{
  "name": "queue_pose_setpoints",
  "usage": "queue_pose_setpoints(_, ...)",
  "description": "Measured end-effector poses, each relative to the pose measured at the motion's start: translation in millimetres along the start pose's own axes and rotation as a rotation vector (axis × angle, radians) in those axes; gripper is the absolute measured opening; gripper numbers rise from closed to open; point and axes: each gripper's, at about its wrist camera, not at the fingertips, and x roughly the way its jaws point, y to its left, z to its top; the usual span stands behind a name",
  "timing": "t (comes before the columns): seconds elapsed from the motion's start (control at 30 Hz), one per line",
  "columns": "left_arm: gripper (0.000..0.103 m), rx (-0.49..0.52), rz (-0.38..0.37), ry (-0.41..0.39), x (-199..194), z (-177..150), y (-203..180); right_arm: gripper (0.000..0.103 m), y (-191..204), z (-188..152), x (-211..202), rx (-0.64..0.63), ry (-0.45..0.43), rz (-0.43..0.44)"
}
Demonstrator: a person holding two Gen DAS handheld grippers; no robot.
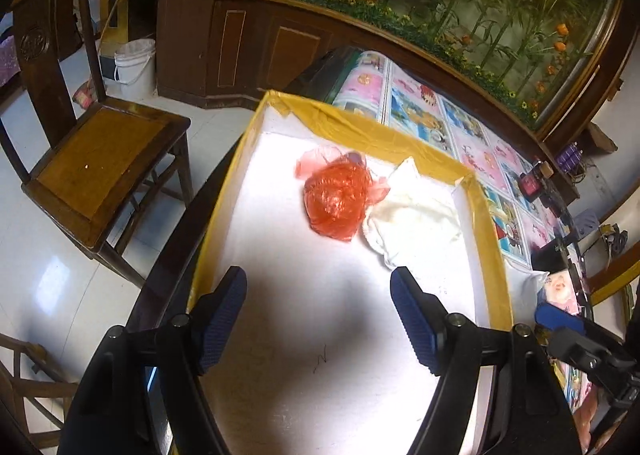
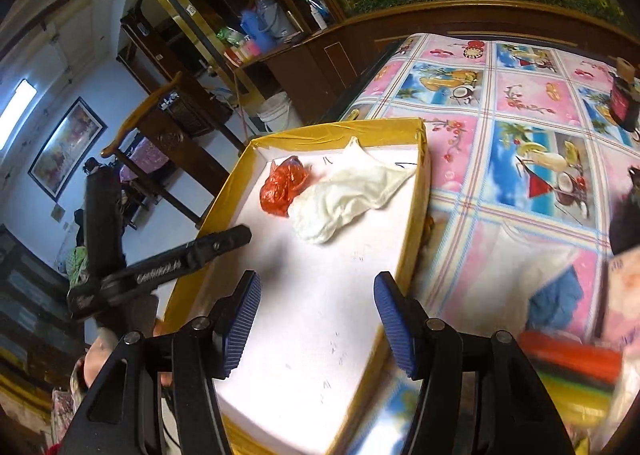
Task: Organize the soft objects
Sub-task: 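Open both tools to drop the red bag and white cloth into the box, then return to the pile and grasp the clear bag of coloured strips with the left tool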
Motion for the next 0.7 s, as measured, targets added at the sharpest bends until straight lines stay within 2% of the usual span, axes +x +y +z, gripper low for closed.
queue_pose_setpoints(0.17,0.074,0.063,-0.026,-0.104,-35.9,-15.0,-26.9,0.064,-18.4,-29.2,-58.8,-0.022,-0.109,-0.022)
queue_pose_setpoints(0.27,0.074,0.096,-0.103,-0.160,-51.8,-39.4,-54.6,0.063,-46.2,-48.2,-96.8,-0.007,-0.175,-0.063)
queue_pose_setpoints(0.43,0.074,0.205,-0.182,-0.191,-62.3,-86.0,-117.8,0.063,-105.1,-75.2,-166.2,0.047,-0.307,-0.174)
queue_pose_setpoints(0.53,0.082,0.283,-0.250,-0.170,-63.9,-111.3,-157.2,0.063,-145.8,-92.5,-201.9,0.110,-0.388,-0.219)
queue_pose_setpoints(0.57,0.086,0.305,-0.272,-0.147,-61.5,-118.8,-169.0,0.064,-159.8,-96.7,-209.0,0.141,-0.406,-0.226)
queue_pose_setpoints(0.63,0.086,0.349,-0.335,-0.073,-53.5,-133.4,-196.2,0.064,-190.9,-109.4,-221.8,0.212,-0.429,-0.220)
queue_pose_setpoints(0.7,0.086,0.383,-0.376,-0.017,-45.2,-145.6,-220.0,0.064,-215.7,-115.7,-231.3,0.292,-0.417,-0.219)
